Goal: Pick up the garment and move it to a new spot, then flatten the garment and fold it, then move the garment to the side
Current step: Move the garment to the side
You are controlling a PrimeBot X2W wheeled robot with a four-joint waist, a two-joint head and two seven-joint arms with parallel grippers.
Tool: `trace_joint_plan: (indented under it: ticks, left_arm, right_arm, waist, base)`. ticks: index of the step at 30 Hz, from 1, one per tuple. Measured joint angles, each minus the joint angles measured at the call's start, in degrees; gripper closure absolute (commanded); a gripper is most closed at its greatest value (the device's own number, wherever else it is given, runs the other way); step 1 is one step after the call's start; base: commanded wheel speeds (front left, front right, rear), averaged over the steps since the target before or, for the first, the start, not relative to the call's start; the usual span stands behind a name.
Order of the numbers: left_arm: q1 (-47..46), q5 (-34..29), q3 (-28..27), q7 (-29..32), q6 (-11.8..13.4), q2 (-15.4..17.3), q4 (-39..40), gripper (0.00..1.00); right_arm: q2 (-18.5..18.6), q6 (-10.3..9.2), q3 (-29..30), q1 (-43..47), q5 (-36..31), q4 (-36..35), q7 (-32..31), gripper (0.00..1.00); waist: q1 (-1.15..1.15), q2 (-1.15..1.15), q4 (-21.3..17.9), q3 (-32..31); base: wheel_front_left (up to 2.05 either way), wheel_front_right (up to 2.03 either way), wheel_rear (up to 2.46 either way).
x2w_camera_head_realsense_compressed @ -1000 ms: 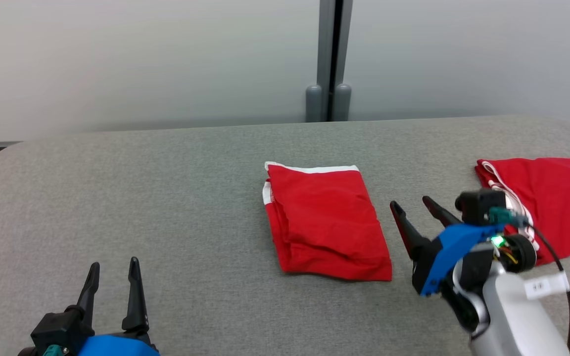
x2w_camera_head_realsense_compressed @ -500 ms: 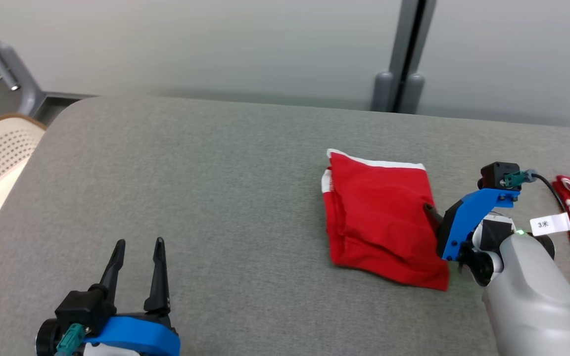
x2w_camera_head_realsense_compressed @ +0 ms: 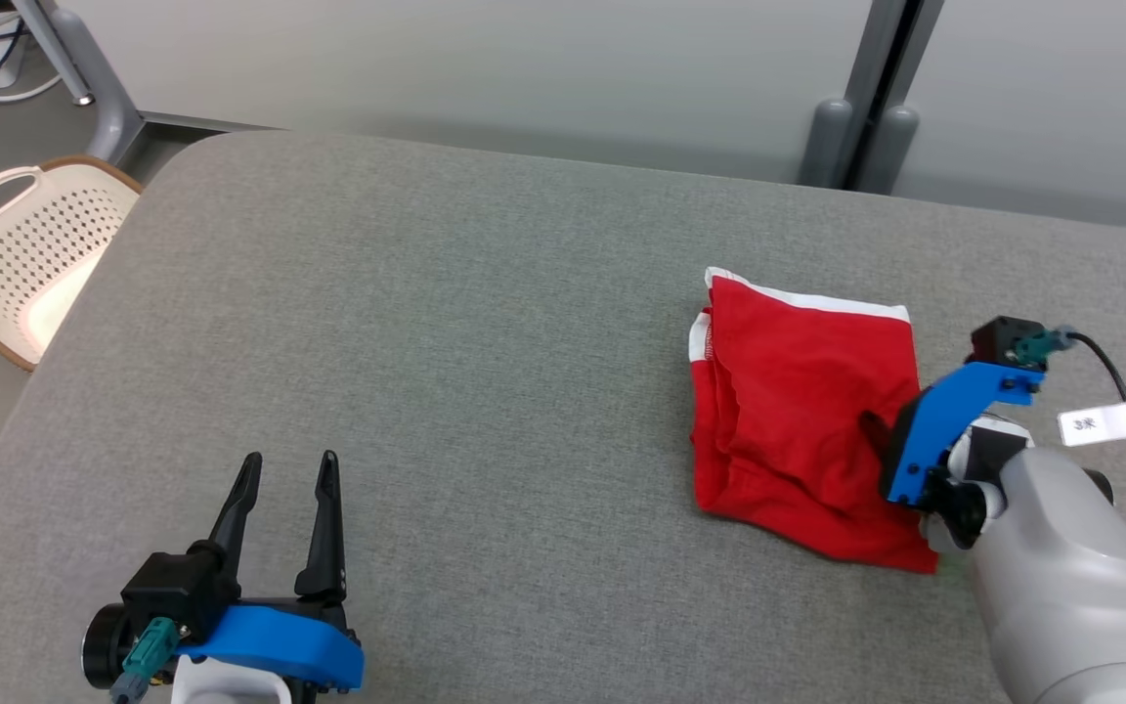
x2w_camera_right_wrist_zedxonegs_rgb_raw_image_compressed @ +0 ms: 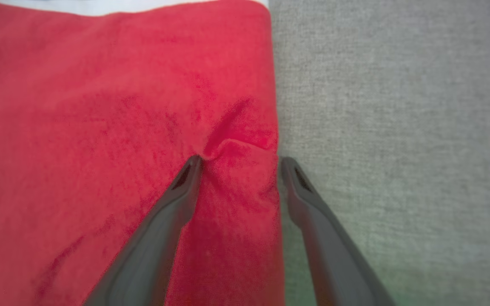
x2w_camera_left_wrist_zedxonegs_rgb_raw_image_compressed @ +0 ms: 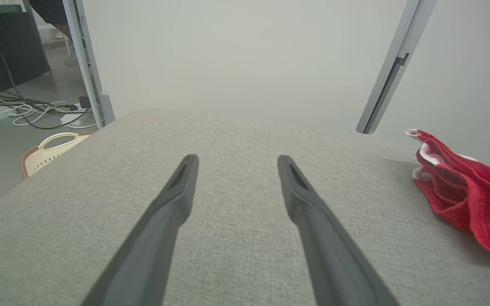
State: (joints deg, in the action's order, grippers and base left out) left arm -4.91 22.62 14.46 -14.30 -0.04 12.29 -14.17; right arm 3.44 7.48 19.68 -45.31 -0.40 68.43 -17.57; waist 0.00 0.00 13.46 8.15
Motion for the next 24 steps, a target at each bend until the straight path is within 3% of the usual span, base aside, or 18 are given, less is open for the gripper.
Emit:
trace_joint_plan:
  ticks: [1,2,8,12,15,20,24]
  left_arm:
    - [0.0,0.0,0.0,0.0,0.0,-0.1,0.0,0.00]
    - [-0.1,0.0,-0.1,0.0,0.0,-0.2,-0.1,0.00]
    - [-0.8,0.2,-1.2,-0.4,0.1,-0.1,0.0,0.00]
    - [-0.7,0.1,-1.7,-0.5,0.4,-0.1,0.8,0.00]
    - [-0.4,0.1,-2.7,-0.6,0.7,0.2,1.8,0.00]
    - [-0.6,-0.3,-3.2,-0.7,0.8,0.6,3.2,0.00]
    - [-1.5,-0.7,-3.2,-0.7,0.7,1.2,4.3,0.00]
  right_arm:
    - [0.0,-0.01,-1.1,-0.5,0.2,0.4,0.1,0.87]
    - [-0.1,0.00,-2.7,-0.8,-0.3,0.8,0.4,1.00]
    - [0.0,0.01,-13.5,-4.7,-1.8,1.3,2.0,1.00]
    - [1.8,0.01,-23.5,-8.4,-2.1,1.3,1.8,1.00]
    - [3.0,0.03,-33.3,-11.4,1.6,0.9,0.9,1.00]
    - [8.0,0.02,-45.9,-12.8,9.2,-3.8,-1.1,1.00]
    - [14.8,0.02,-53.1,-14.1,16.6,-10.7,-2.3,1.00]
  waist:
    - [0.00,0.00,-0.2,0.1]
    - [0.00,0.00,-0.5,0.2]
    - [0.00,0.00,-3.2,0.7]
    - [0.00,0.00,-6.0,0.8]
    - [0.00,0.00,-9.7,0.9]
    - [0.00,0.00,-14.8,1.5]
    - [0.00,0.00,-18.8,2.7]
  base:
    - [0.00,0.00,0.00]
    - [0.00,0.00,0.00]
    - [0.00,0.00,0.00]
    - [0.00,0.00,0.00]
    - [0.00,0.00,0.00]
    - [0.00,0.00,0.00]
    - [0.00,0.00,0.00]
